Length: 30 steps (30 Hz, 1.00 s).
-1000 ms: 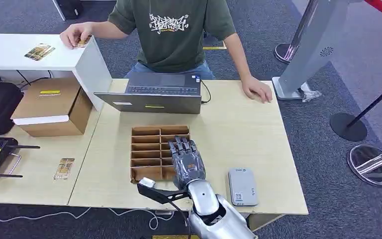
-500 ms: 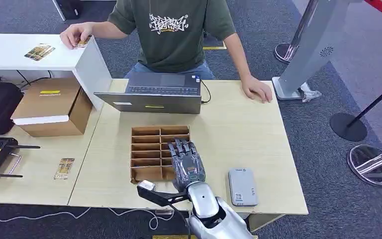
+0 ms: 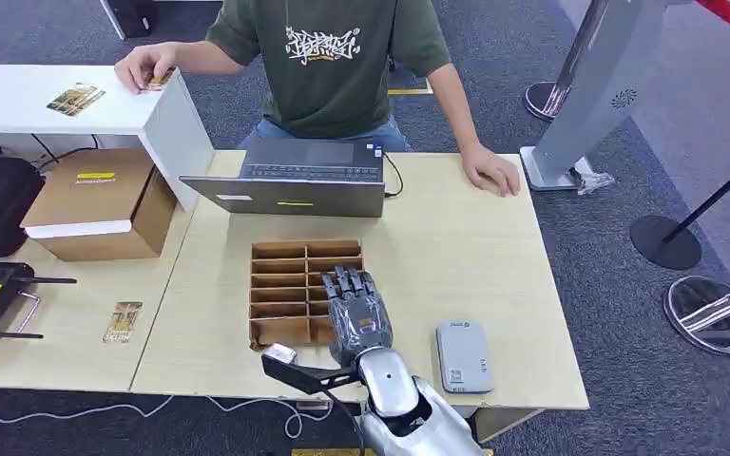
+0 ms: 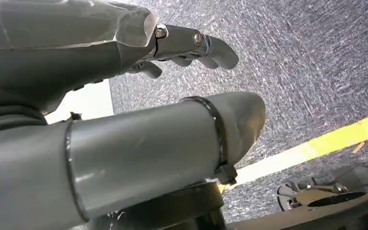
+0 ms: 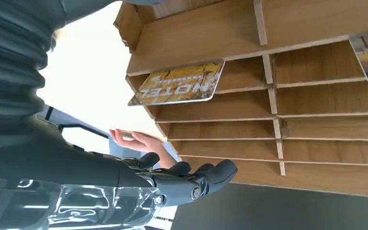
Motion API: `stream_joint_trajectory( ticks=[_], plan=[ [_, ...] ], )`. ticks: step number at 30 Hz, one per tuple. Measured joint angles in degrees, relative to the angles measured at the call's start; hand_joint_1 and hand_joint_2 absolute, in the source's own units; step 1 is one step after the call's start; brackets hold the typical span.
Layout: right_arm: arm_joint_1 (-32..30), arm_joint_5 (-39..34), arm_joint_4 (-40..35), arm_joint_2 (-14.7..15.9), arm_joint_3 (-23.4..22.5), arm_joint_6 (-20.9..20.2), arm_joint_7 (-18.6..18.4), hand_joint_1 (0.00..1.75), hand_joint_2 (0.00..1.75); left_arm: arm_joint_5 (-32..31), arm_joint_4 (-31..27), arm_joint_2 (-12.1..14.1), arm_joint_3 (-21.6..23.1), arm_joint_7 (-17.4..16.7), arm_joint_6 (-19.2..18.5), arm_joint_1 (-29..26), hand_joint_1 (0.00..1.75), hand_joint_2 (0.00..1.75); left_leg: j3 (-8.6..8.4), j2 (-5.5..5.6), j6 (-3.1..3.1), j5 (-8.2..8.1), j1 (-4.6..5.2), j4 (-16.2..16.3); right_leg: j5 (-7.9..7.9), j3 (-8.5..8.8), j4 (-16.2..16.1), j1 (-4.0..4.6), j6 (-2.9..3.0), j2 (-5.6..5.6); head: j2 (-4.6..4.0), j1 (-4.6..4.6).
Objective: Pass the card to the sensor for recognition and then transmit it.
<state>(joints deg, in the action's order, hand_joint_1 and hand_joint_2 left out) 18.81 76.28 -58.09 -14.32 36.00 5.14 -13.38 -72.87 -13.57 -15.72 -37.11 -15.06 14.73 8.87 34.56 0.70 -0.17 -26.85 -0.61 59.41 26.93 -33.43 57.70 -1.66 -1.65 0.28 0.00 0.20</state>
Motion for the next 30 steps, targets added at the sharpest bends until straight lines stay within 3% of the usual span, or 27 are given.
stream_joint_trajectory(
  ticks=[1, 2, 3, 4, 15, 21, 30],
  plan=[
    [-0.01, 0.0, -0.13, 0.0, 0.0, 0.0, 0.0, 0.96, 1.75, 0.02, 0.0, 0.0, 0.02, -0.04, 0.0, 0.01, 0.0, 0.0, 0.0, 0.0, 0.0, 0.0, 0.0, 0.0, 0.0, 0.0, 0.0, 0.0, 0.0, 0.0, 0.0, 0.0],
    [-0.02, 0.0, -0.2, 0.0, 0.02, 0.0, 0.0, 1.52, 1.75, 0.09, 0.0, 0.0, 0.04, -0.07, 0.0, 0.0, 0.0, 0.0, 0.0, 0.0, 0.0, 0.0, 0.0, 0.0, 0.0, 0.0, 0.0, 0.0, 0.0, 0.0, 0.0, 0.0],
    [-0.09, 0.02, -0.26, 0.02, 0.0, 0.02, 0.0, 1.52, 1.75, 0.18, 0.0, 0.0, 0.07, -0.04, 0.0, -0.01, 0.0, 0.0, 0.0, 0.0, 0.0, 0.0, 0.0, 0.0, 0.0, 0.0, 0.0, 0.0, 0.0, 0.0, 0.0, 0.0],
    [-0.17, 0.02, -0.31, 0.04, 0.0, 0.02, 0.0, 1.75, 1.75, 0.18, 0.0, 0.0, 0.13, -0.04, 0.0, -0.01, 0.0, 0.0, 0.0, 0.0, 0.0, 0.0, 0.0, 0.0, 0.0, 0.0, 0.0, 0.0, 0.0, 0.0, 0.0, 0.0],
    [-0.73, 0.55, -1.14, 0.39, -0.2, 0.52, -0.7, 1.62, 1.75, -0.26, 0.0, 0.0, 1.36, 0.11, -0.04, -0.04, 0.0, 0.0, 0.0, 0.0, 0.0, 0.0, 0.0, 0.0, 0.0, 0.0, 0.0, 0.0, 0.0, 0.0, 0.0, 0.0],
    [-1.3, 0.83, -2.14, 0.87, -0.37, 0.57, -1.03, 1.73, 1.75, -0.33, 0.0, 0.11, 2.12, 1.25, 0.53, -0.21, 0.0, 0.0, 0.01, 0.0, 0.0, 0.0, 0.0, 0.0, 0.0, 0.0, 0.0, 0.0, 0.0, 0.0, 0.0, 0.0],
    [-2.27, 1.05, -3.74, 1.53, -1.2, 0.52, -1.48, 1.66, 1.75, -0.41, 0.0, 0.31, 2.86, 3.13, 1.88, -0.98, 0.0, 0.0, 0.01, -0.01, 0.0, -0.01, 0.0, 0.0, 0.01, -0.01, 0.0, 0.0, 0.0, 0.01, 0.0, 0.0]
  ],
)
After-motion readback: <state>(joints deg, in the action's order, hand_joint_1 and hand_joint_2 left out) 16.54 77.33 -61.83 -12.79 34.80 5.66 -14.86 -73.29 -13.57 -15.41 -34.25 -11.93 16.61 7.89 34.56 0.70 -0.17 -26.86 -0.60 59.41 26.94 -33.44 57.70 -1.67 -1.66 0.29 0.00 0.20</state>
